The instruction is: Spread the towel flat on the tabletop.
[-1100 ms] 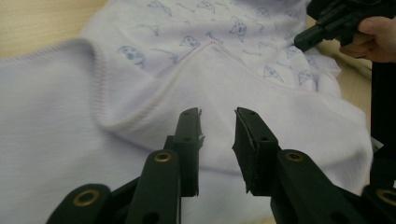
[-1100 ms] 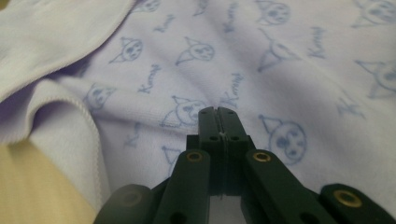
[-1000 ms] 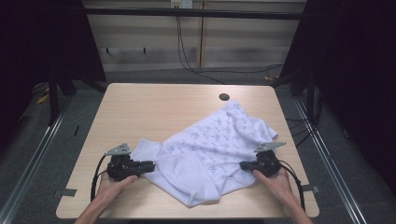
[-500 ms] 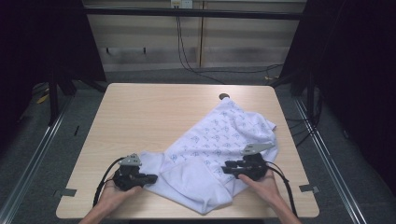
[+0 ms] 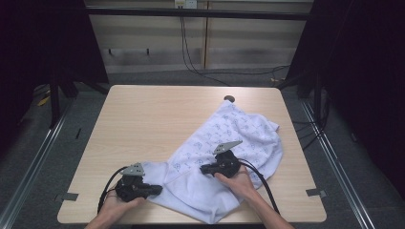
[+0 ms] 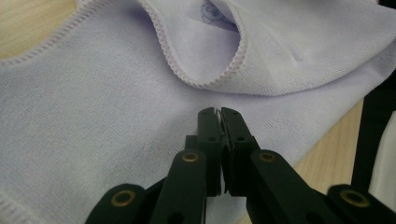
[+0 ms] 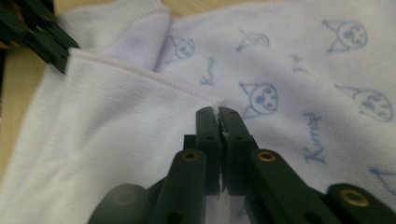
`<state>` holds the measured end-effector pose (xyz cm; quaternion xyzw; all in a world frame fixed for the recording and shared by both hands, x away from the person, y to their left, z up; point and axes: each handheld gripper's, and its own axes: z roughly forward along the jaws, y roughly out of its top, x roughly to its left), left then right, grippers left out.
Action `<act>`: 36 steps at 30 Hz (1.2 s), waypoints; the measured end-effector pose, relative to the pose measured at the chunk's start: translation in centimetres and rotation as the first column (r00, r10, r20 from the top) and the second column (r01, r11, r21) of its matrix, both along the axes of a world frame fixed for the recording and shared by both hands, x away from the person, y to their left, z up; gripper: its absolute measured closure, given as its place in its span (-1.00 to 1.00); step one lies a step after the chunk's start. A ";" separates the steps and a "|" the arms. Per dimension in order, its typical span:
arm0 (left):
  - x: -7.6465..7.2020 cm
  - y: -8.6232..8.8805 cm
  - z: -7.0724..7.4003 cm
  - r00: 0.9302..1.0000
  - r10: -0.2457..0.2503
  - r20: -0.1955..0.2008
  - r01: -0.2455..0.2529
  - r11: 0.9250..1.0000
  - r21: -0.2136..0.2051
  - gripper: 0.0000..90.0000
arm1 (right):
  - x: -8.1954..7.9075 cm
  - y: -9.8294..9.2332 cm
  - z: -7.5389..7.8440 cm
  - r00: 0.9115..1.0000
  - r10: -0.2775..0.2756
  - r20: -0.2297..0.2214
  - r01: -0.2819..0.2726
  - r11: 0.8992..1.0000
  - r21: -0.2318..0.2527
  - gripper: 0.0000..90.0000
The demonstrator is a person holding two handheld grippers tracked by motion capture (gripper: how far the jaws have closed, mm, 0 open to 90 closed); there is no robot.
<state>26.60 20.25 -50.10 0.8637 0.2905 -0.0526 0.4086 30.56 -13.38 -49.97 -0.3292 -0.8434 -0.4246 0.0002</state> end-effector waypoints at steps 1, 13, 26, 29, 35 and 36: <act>0.0 0.0 0.0 1.000 0.000 0.000 0.000 1.000 0.000 0.88 | 0.0 0.0 0.0 1.000 0.000 0.000 0.000 1.000 0.000 0.97; 2.4 2.4 2.6 0.972 0.189 0.138 -0.179 0.980 -0.082 0.48 | -4.8 -11.5 5.3 0.972 -0.219 0.089 0.208 0.971 0.120 0.98; 6.3 0.3 -0.3 0.978 0.177 0.112 -0.180 0.983 0.018 0.07 | -4.5 -15.2 2.1 0.946 -0.323 0.030 0.322 0.946 0.027 0.97; 5.7 -0.3 -0.2 0.978 0.128 0.165 -0.141 0.988 0.067 0.45 | -4.4 -15.3 1.8 0.946 -0.323 0.033 0.323 0.946 0.002 0.97; 4.4 -1.5 0.0 0.987 0.034 0.159 -0.048 0.995 0.084 0.93 | -3.5 -15.3 0.1 0.941 -0.337 0.024 0.338 0.935 -0.104 0.97; 4.5 -1.3 0.0 0.988 0.037 0.152 -0.050 0.995 0.081 0.94 | -3.2 -15.4 0.1 0.940 -0.341 0.020 0.341 0.935 -0.092 0.97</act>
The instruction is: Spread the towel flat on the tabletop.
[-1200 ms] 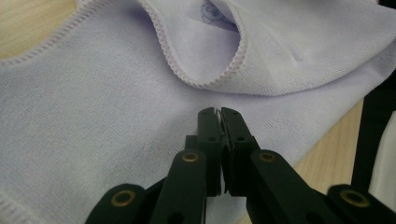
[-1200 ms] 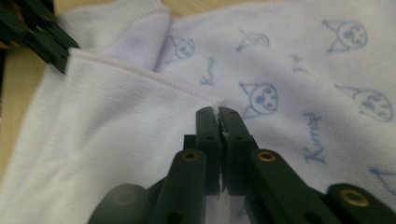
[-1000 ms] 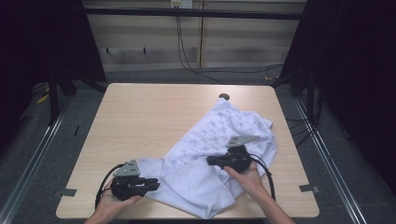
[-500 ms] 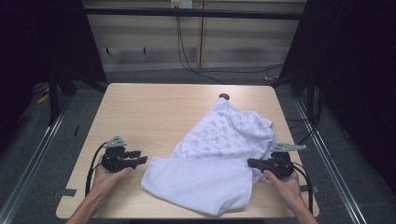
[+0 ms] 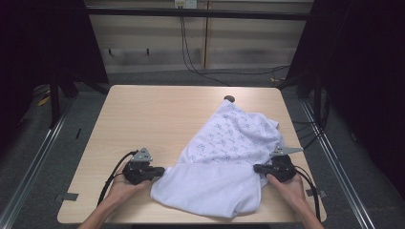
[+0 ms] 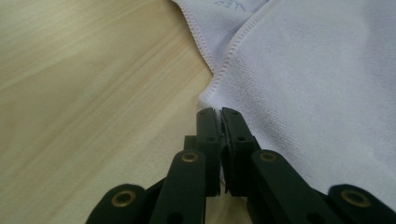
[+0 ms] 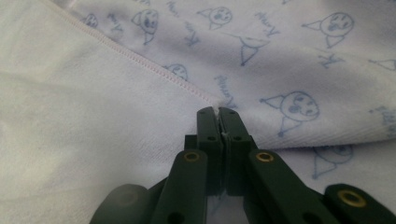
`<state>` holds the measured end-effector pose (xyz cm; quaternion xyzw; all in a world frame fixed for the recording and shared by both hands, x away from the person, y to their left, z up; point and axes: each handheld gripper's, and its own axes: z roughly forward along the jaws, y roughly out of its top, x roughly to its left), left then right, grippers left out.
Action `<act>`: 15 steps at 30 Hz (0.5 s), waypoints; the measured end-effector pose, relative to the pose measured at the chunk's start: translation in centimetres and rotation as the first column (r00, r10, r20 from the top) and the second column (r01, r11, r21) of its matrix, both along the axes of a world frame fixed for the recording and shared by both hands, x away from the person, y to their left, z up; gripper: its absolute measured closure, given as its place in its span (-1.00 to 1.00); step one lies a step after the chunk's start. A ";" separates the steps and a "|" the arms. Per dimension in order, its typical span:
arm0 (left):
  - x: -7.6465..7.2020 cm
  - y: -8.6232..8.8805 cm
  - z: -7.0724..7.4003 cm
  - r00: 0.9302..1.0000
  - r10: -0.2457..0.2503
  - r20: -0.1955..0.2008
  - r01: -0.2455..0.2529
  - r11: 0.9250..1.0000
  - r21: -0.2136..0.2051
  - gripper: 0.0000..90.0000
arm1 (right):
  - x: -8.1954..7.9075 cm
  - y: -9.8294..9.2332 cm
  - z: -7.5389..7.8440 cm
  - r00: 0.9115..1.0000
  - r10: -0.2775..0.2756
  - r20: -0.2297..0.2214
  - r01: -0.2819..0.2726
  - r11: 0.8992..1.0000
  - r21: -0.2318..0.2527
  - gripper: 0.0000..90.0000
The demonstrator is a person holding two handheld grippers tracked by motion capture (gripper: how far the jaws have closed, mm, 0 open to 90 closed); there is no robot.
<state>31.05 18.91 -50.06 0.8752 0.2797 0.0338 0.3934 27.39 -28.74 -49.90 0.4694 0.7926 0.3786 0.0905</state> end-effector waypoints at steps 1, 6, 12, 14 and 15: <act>0.3 0.3 -0.1 1.000 0.012 -0.025 -0.012 1.000 -0.023 0.95 | 0.7 0.1 -0.1 1.000 -0.011 0.010 0.011 1.000 -0.010 0.97; 2.0 0.7 -0.4 0.997 0.061 -0.050 -0.064 0.996 -0.059 0.95 | 4.7 0.9 -0.3 0.999 -0.021 0.028 0.022 1.000 -0.017 0.98; 3.9 0.7 -0.6 0.992 0.114 -0.051 -0.118 0.990 -0.074 0.96 | 9.8 3.3 -0.5 0.998 -0.046 0.049 0.048 0.998 -0.042 0.98; 4.2 1.2 -0.3 0.988 0.145 -0.047 -0.149 0.984 -0.096 0.96 | 11.0 3.6 -0.6 0.996 -0.081 0.046 0.083 0.996 -0.028 0.98; 4.3 1.6 -0.1 0.987 0.154 -0.046 -0.158 0.981 -0.115 0.96 | 11.3 3.6 -0.5 0.996 -0.078 0.047 0.080 0.996 -0.026 0.98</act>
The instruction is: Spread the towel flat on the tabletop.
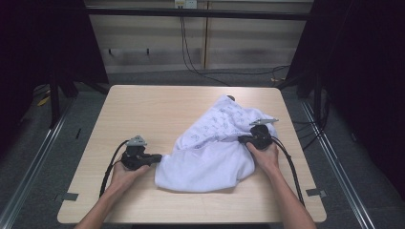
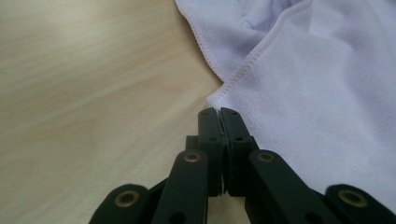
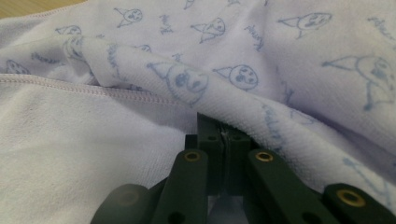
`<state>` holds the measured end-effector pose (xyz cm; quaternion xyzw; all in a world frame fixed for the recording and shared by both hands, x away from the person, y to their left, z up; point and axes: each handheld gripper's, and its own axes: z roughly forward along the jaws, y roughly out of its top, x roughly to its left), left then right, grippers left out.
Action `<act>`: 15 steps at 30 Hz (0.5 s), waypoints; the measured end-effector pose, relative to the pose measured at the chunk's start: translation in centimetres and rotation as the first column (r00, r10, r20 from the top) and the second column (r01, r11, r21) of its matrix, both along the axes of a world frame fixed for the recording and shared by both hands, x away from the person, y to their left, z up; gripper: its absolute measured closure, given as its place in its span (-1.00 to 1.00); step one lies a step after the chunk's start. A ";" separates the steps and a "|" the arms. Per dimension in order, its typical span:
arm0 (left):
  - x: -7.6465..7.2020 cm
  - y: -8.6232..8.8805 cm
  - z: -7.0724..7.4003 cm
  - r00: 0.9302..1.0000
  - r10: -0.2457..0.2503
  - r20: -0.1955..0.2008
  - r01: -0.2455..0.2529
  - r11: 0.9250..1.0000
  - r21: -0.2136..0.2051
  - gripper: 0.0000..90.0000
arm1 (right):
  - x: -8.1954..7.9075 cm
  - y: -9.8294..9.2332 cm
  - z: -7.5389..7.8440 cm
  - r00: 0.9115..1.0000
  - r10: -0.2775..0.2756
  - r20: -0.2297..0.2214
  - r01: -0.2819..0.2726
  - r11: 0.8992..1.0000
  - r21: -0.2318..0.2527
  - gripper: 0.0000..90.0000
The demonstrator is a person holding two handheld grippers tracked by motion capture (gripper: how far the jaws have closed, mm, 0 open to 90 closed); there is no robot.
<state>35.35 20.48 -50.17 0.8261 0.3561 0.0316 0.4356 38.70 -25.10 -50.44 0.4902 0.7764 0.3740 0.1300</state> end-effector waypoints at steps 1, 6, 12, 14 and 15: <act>-0.1 0.3 0.4 1.000 0.006 0.013 -0.006 1.000 -0.015 0.96 | 0.2 -0.1 0.2 1.000 -0.001 0.011 0.002 1.000 -0.003 0.98; -0.5 1.6 2.7 0.998 0.022 0.059 -0.014 0.991 -0.136 0.96 | -0.7 -1.6 2.0 1.000 -0.007 0.031 0.007 1.000 0.027 0.98; -2.5 1.3 9.3 0.976 0.014 0.216 0.051 0.954 -0.295 0.96 | -4.6 -4.5 9.6 0.983 -0.010 0.185 -0.017 0.989 0.145 0.98; -2.7 1.4 10.2 0.972 0.015 0.233 0.059 0.950 -0.308 0.96 | -5.9 -5.2 12.1 0.972 -0.010 0.236 -0.032 0.984 0.174 0.98; -3.3 2.0 12.1 0.963 0.016 0.270 0.074 0.944 -0.322 0.96 | -6.6 -5.5 13.3 0.967 -0.006 0.256 -0.043 0.982 0.182 0.98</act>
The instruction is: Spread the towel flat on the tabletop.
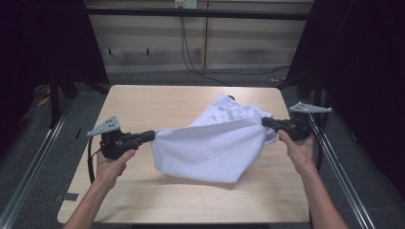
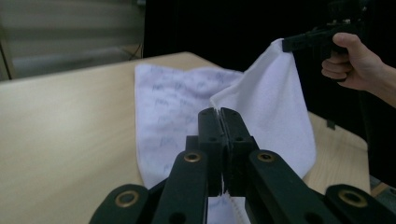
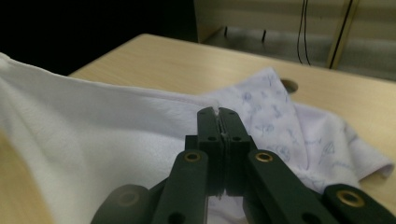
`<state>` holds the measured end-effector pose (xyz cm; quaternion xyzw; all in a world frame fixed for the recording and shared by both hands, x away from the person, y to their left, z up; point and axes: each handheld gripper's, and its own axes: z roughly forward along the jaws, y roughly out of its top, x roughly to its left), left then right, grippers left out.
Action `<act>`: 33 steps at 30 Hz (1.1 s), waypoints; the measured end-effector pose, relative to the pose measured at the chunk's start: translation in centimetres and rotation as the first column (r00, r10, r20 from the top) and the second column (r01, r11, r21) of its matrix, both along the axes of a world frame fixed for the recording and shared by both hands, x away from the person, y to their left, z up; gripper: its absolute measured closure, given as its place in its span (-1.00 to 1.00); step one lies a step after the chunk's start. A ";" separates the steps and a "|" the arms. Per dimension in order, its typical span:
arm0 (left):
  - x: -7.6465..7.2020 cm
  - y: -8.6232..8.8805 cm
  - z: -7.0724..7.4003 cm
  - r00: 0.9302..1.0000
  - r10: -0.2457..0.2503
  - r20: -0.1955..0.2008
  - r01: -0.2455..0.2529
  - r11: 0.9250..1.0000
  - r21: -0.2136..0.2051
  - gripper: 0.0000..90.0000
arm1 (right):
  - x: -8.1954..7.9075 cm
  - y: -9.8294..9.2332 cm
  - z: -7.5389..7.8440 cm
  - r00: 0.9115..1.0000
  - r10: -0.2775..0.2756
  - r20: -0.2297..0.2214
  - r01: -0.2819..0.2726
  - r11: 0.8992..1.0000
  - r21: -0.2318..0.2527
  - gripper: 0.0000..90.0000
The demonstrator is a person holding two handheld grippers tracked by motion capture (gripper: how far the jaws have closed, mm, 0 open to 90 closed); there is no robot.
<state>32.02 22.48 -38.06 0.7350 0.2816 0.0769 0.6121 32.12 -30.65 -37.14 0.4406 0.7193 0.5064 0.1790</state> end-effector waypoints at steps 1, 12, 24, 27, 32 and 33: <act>-0.5 0.2 0.8 1.000 -0.016 0.005 0.016 0.999 -0.036 0.96 | -0.8 -0.3 1.1 1.000 0.008 0.022 -0.008 1.000 0.009 0.98; -8.5 1.8 -3.4 0.987 -0.142 -0.076 0.143 0.990 0.008 0.96 | -12.8 -0.8 0.2 0.987 0.154 0.042 -0.156 0.987 0.045 0.98; -15.2 3.4 -3.8 0.961 -0.238 -0.139 0.248 0.967 0.058 0.96 | -24.2 -0.1 -1.7 0.974 0.227 -0.024 -0.225 0.972 0.062 0.78; -14.8 3.7 -4.2 0.951 -0.275 -0.141 0.280 0.960 0.016 0.72 | -24.0 -0.6 -2.2 0.975 0.218 -0.048 -0.215 0.975 0.063 0.60; -12.1 3.0 -5.6 0.948 -0.252 -0.195 0.276 0.955 0.108 0.55 | -20.1 0.1 -5.5 0.975 0.177 -0.133 -0.182 0.983 -0.025 0.44; -12.1 3.0 -5.6 0.948 -0.252 -0.195 0.276 0.955 0.108 0.56 | -20.1 0.1 -5.5 0.975 0.177 -0.133 -0.182 0.983 -0.025 0.44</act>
